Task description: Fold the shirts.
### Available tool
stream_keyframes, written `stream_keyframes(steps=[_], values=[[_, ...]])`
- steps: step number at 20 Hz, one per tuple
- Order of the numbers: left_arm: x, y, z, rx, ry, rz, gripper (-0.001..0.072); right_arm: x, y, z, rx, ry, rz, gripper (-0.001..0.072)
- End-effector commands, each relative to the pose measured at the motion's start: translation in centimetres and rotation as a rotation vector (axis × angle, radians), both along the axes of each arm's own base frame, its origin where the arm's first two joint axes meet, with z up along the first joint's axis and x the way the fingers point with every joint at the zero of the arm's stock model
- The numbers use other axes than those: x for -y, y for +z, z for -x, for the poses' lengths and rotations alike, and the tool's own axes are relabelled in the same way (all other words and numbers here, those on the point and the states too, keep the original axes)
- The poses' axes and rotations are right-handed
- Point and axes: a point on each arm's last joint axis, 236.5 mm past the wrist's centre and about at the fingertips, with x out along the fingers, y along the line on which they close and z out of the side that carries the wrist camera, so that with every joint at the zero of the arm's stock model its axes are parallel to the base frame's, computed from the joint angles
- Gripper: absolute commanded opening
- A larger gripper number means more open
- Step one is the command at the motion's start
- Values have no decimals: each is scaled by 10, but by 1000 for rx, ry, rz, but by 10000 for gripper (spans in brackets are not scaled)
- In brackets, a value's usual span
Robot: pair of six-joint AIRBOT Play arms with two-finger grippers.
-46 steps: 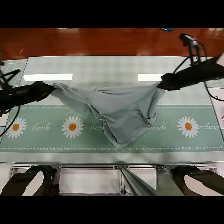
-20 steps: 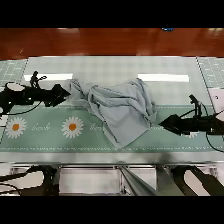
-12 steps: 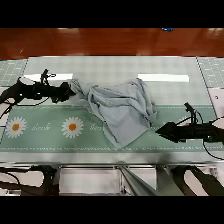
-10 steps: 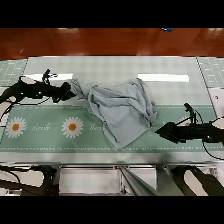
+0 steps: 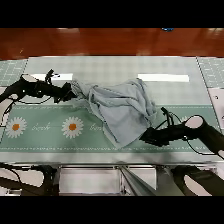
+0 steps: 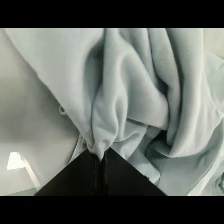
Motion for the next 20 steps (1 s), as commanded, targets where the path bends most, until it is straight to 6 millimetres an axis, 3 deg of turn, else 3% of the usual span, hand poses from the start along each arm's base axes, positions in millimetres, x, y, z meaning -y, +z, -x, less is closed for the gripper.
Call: stream_keyframes(steps=[1, 11, 12, 13, 14, 18, 20], values=[[3, 1, 4, -13, -17, 10, 27, -24, -14, -14, -5, -56, -24, 408], [3, 1, 5, -12, -22, 10, 27, -44, -16, -112, 70, -239, -93, 391], [3, 1, 5, -8, -26, 9, 27, -45, -15, -121, 92, -245, -93, 326], [3, 1, 5, -8, -26, 9, 27, -46, -12, -127, 125, -220, -96, 191], [4, 1, 5, -9, -26, 10, 27, -50, -5, -129, 175, -155, -109, 21], [0, 12, 4, 3, -28, 18, 27, -51, 32, -142, 268, -3, -150, 23], [-9, 39, -5, 56, -24, 22, 27, -38, 79, -171, 386, 36, -150, 23]])
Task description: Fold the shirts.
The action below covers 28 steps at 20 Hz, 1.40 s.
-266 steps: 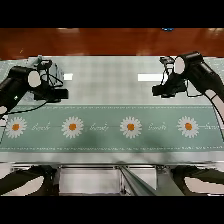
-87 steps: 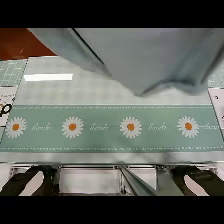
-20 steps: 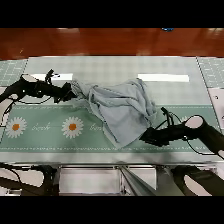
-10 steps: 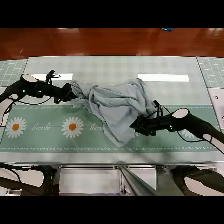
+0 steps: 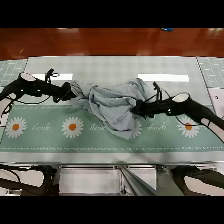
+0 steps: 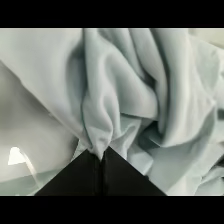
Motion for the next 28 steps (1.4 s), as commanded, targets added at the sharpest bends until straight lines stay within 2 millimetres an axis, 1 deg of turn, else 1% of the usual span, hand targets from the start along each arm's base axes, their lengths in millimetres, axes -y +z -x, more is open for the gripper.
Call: stream_keyframes(steps=[1, 2, 3, 4, 5, 6, 7, 8, 9, 10, 11, 12, 13, 14, 15, 16, 17, 19, 20, 21, 22, 23, 24, 25, 26, 27, 28], values=[[-13, 43, -14, 90, 7, 3, 27, 19, 73, -39, 189, 69, 14, 23], [-18, 71, -23, 156, 16, 1, 27, 33, 113, -61, 282, 44, 28, 23], [-19, 104, -33, 231, 39, 23, 27, 48, 158, -80, 383, 18, 46, 23], [-17, 143, -41, 314, 67, 65, 27, 61, 202, -94, 479, -5, 65, 23], [-13, 188, -46, 415, 78, 106, 27, 75, 250, -102, 583, -28, 87, 23], [-11, 232, -46, 520, 78, 126, 27, 85, 294, -103, 675, -43, 110, 23], [-13, 270, -42, 608, 78, 121, 27, 95, 337, -97, 770, -53, 141, 23], [-16, 308, -34, 700, 77, 102, 27, 103, 375, -87, 850, -63, 172, 23], [-20, 342, -25, 781, 82, 83, 27, 110, 411, -72, 933, -76, 212, 23], [-25, 376, -12, 865, 91, 59, 27, 117, 441, -56, 1007, -94, 253, 23], [-29, 406, 2, 942, 103, 35, 27, 125, 468, -37, 1079, -120, 299, 23], [-34, 437, 20, 1025, 122, 5, 27, 132, 490, -19, 1141, -148, 340, 23], [-38, 465, 38, 1103, 143, -24, 27, 139, 509, 2, 1199, -177, 387, 23], [-43, 493, 60, 1187, 174, -60, 27, 144, 524, 21, 1245, -206, 430, 23], [-48, 516, 80, 1259, 210, -96, 27, 152, 534, 41, 1283, -236, 488, 23], [-51, 537, 104, 1332, 246, -139, 27, 160, 539, 60, 1294, -271, 545, 23], [-54, 553, 125, 1388, 276, -181, 27, 170, 541, 79, 1289, -311, 604, 23], [-55, 574, 166, 1480, 331, -299, 27, 189, 536, 112, 1249, -377, 704, 23], [-57, 579, 184, 1511, 359, -391, 27, 195, 530, 126, 1217, -395, 736, 23], [-58, 580, 200, 1528, 377, -495, 27, 198, 520, 140, 1177, -396, 762, 23], [-57, 578, 215, 1535, 380, -581, 27, 200, 510, 152, 1135, -391, 777, 23], [-52, 573, 227, 1529, 363, -629, 27, 201, 502, 161, 1103, -386, 788, 23], [-49, 562, 235, 1500, 333, -674, 27, 203, 495, 166, 1076, -397, 791, 23], [-49, 547, 238, 1447, 304, -685, 27, 205, 486, 168, 1047, -407, 790, 23], [-49, 534, 237, 1402, 290, -659, 27, 207, 470, 165, 998, -402, 782, 23], [-49, 521, 230, 1373, 261, -629, 27, 204, 449, 159, 941, -377, 763, 23], [-50, 503, 220, 1330, 232, -598, 27, 199, 424, 149, 876, -334, 735, 23]])
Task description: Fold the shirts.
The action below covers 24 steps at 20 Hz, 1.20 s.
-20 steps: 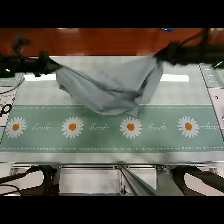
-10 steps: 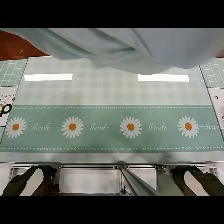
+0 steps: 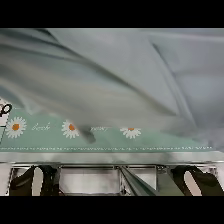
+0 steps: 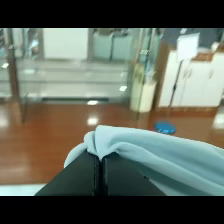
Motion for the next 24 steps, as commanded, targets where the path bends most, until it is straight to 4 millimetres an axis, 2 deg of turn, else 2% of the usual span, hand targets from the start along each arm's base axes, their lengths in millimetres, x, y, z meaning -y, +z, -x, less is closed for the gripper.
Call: stream_keyframes(steps=[1, 3, 7, 8, 10, 13, 15, 16, 17, 18, 20, 22, 24], values=[[-6, -60, -13, -173, -23, 4, 27, -3, -80, -12, -237, 15, -70, 23], [-11, -130, -47, -377, -68, 112, 27, -10, -139, -39, -374, 60, -124, 23], [-28, -265, -118, -633, -73, 313, 27, -2, -250, -108, -529, 44, -223, 23], [-33, -293, -136, -665, -57, 326, 27, -3, -275, -126, -574, 55, -250, 23], [-35, -345, -173, -744, -38, 350, 27, -8, -313, -168, -632, 92, -316, 23], [-27, -406, -232, -826, -11, 403, 27, -8, -365, -231, -678, 77, -437, 23], [-26, -433, -265, -857, 6, 410, 27, -8, -398, -262, -742, 70, -505, 24], [-24, -444, -278, -885, -4, 409, 27, -11, -408, -275, -762, 87, -522, 74], [-19, -455, -285, -934, -27, 410, 28, -13, -418, -282, -795, 130, -503, 272], [-16, -464, -287, -985, -55, 411, 48, -12, -423, -284, -838, 152, -499, 422], [-22, -471, -277, -1104, -112, 364, 501, -5, -411, -283, -894, 190, -517, 419], [-54, -465, -250, -1226, -122, 278, 505, 21, -388, -274, -899, 185, -532, 418], [-92, -457, -215, -1310, -80, 282, 505, 61, -377, -249, -920, 127, -529, 417]])
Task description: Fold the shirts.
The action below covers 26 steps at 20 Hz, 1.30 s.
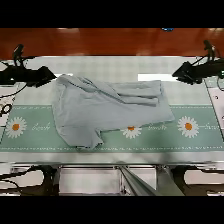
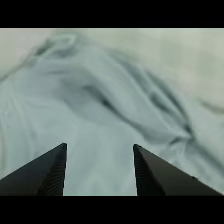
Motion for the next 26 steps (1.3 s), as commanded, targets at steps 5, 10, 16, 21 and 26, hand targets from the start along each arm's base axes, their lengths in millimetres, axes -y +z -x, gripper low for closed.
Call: stream_keyframes(steps=[5, 10, 16, 21, 26], values=[[-44, -60, 196, -487, 170, 177, 505, 73, -44, 120, -144, -248, -1, 411], [20, -101, 249, -526, 225, 399, 505, 43, -92, 176, -165, -334, -97, 410], [22, -111, 233, -481, 272, 376, 505, 29, -77, 163, -107, -336, -189, 411], [58, -124, 228, -510, 167, 310, 473, 35, -79, 160, -99, -362, -169, 410], [57, -113, 213, -469, 94, 286, 27, 50, -106, 185, -231, -380, -77, 410]])
